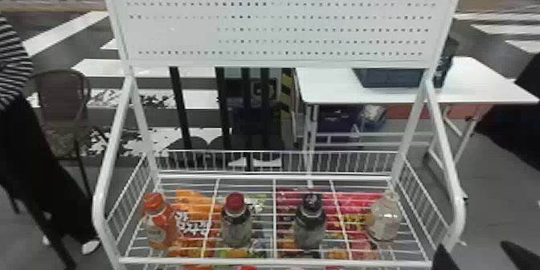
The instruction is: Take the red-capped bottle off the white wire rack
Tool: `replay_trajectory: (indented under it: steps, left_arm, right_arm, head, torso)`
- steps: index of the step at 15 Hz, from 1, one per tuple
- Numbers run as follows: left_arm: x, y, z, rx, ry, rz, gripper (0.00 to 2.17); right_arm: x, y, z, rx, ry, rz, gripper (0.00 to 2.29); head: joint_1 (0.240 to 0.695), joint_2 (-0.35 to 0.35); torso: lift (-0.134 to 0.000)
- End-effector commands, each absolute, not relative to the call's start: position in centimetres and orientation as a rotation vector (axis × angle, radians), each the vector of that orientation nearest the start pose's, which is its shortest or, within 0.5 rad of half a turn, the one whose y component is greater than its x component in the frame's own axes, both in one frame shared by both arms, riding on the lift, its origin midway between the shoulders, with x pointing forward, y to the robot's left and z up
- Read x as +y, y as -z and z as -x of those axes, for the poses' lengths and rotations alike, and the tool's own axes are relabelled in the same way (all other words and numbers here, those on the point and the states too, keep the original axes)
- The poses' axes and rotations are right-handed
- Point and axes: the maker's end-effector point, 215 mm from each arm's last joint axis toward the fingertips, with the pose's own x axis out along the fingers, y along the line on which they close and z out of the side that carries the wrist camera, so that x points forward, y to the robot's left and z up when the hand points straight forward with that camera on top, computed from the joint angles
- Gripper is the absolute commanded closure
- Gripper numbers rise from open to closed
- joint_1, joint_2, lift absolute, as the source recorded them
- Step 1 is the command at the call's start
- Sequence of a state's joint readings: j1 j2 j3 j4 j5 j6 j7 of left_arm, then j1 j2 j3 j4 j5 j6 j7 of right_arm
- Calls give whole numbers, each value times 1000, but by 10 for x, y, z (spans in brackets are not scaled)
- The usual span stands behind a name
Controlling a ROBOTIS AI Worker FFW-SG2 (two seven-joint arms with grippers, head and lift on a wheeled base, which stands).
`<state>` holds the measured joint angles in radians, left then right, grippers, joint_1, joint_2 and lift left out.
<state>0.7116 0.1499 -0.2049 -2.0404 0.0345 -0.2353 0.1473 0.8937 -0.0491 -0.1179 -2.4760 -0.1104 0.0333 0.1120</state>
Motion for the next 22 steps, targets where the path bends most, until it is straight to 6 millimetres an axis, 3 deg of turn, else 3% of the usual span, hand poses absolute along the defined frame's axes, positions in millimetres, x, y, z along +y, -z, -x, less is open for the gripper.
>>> replay_trajectory:
  steps: [1, 5, 8, 14, 22]
  left_arm:
    - [141, 379, -367, 48, 129, 57, 137]
    - [116, 397, -385, 57, 157, 51, 225]
    - [101, 403, -407, 58, 167, 38, 137]
    - [110, 428, -449, 82, 148, 18, 110]
    - [106, 431, -485, 83, 154, 46, 90]
  right_arm:
    - [-250, 262, -347, 21, -74, 16, 144]
    - [-250, 264, -345, 27, -71, 13, 144]
    - [-249, 262, -344, 25, -68, 11, 144]
    - [-248, 258, -344, 20, -68, 12, 144]
    - [-249, 262, -346, 36, -64, 12, 144]
  head:
    - [499, 0]
    - [499, 0]
    - [499, 0]
    - [499, 0]
    - [499, 0]
  torso:
    - [0]
    - [0]
    - [0]
    - [0]
    - [0]
